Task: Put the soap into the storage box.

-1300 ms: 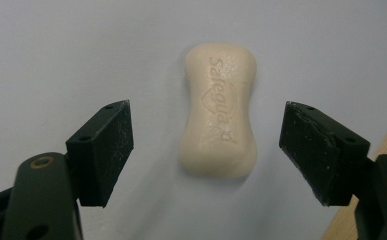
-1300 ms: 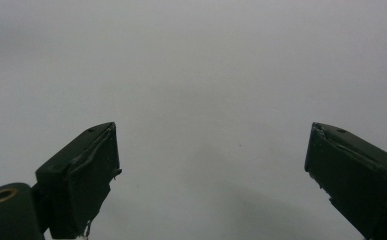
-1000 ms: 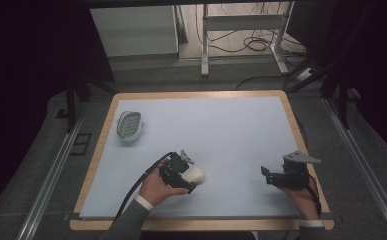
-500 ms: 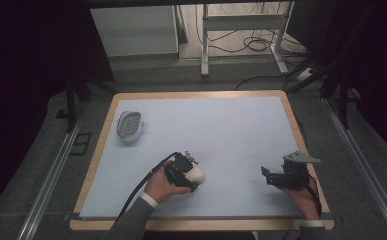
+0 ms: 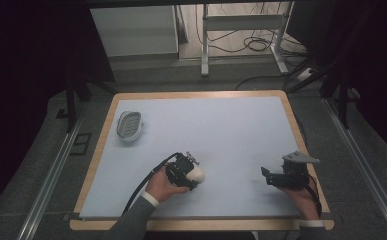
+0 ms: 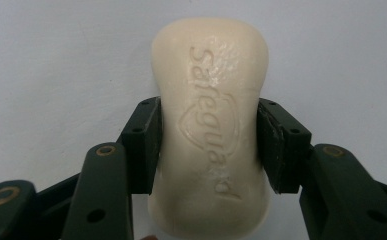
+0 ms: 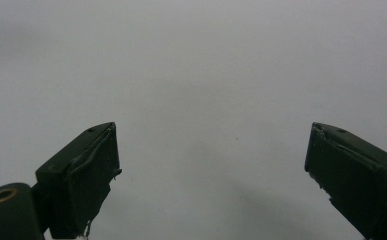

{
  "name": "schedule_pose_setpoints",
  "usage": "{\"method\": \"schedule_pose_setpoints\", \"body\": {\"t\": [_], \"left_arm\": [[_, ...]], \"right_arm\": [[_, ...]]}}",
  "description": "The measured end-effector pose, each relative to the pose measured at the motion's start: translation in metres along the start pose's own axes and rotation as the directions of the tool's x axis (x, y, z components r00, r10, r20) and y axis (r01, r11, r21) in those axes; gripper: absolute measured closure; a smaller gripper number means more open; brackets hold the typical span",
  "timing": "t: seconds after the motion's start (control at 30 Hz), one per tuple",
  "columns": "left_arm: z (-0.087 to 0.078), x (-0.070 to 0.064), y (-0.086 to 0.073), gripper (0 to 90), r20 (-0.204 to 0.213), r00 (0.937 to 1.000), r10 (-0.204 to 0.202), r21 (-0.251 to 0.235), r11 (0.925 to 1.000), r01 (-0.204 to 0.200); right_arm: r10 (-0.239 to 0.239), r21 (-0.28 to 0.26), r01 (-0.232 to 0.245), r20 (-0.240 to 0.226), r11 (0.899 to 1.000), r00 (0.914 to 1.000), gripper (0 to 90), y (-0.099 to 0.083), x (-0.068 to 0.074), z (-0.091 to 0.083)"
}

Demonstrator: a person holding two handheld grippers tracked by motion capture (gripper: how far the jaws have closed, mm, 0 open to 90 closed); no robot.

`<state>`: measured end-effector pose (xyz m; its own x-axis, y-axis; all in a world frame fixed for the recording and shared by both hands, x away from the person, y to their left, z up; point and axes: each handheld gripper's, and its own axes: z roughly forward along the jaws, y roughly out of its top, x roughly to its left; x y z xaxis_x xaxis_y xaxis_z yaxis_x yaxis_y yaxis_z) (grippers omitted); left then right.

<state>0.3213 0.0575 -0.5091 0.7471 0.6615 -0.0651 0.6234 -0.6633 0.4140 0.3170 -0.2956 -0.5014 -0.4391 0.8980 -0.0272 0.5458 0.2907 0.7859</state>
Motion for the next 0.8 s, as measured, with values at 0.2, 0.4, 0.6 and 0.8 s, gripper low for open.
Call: {"method": "schedule_pose_setpoints", "body": {"t": [0.2,0.4,0.6,0.8], "left_arm": [[0.0,0.0,0.001,49.2,0.001,0.9998,0.018,0.002,0.9998,-0.018],[-0.004,0.008,-0.001,49.4,-0.003,0.9999,0.015,-0.013,0.9998,-0.015],[-0.015,0.017,-0.003,49.4,0.004,1.0,-0.001,-0.037,0.9993,0.001],[-0.025,0.027,-0.006,49.5,0.0,0.9996,-0.03,-0.073,0.9969,0.03]], "right_arm": [[0.005,0.003,-0.005,0.001,1.0,1.0,7.7,0.0,-0.001,0.0],[0.006,-0.001,-0.006,0.004,1.0,1.0,7.7,0.0,-0.002,-0.001],[0.006,-0.005,-0.006,0.006,1.0,1.0,7.7,0.001,-0.002,-0.002],[0.005,-0.004,-0.005,0.01,1.0,0.9999,7.7,0.0,-0.002,-0.001]]}}
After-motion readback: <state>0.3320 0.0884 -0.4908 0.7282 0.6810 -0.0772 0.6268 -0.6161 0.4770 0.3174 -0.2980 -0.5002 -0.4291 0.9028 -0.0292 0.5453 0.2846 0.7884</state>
